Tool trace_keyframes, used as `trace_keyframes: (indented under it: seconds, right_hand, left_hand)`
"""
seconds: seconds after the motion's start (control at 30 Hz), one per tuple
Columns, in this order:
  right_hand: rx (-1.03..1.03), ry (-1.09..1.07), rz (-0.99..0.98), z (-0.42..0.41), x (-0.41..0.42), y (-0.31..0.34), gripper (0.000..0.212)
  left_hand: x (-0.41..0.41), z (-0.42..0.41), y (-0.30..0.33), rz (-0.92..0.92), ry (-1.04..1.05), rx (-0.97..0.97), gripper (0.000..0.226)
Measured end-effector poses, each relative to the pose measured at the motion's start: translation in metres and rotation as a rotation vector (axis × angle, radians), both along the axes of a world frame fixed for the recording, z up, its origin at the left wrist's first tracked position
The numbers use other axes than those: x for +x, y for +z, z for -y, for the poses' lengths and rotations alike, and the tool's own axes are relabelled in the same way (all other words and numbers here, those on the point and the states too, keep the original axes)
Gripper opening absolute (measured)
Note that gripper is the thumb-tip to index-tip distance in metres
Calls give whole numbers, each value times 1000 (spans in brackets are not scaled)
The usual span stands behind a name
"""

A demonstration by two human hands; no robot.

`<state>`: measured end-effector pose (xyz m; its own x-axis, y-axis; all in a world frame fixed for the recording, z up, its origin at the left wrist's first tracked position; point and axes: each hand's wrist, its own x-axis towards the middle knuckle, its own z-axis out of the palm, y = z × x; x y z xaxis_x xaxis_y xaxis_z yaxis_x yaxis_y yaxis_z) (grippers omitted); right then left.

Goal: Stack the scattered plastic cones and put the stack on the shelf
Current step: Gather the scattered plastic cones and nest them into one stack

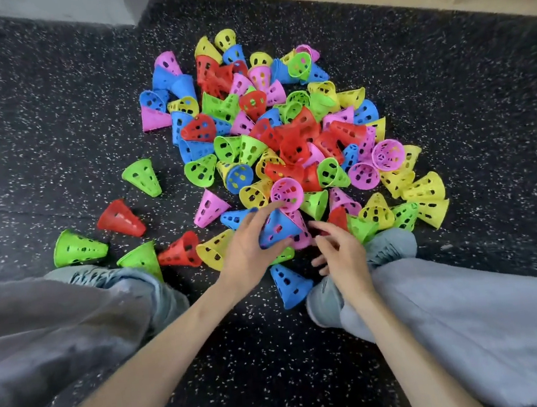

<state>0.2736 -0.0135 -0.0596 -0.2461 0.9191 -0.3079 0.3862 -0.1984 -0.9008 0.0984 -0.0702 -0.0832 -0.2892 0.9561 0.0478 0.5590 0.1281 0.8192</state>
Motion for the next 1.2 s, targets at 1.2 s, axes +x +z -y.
trace_keyframes:
  seconds: [1.2]
  right_hand:
    - [313, -149, 177, -17, -6, 48, 34]
  left_hand:
    - [26, 15, 11, 29, 124, 59, 79]
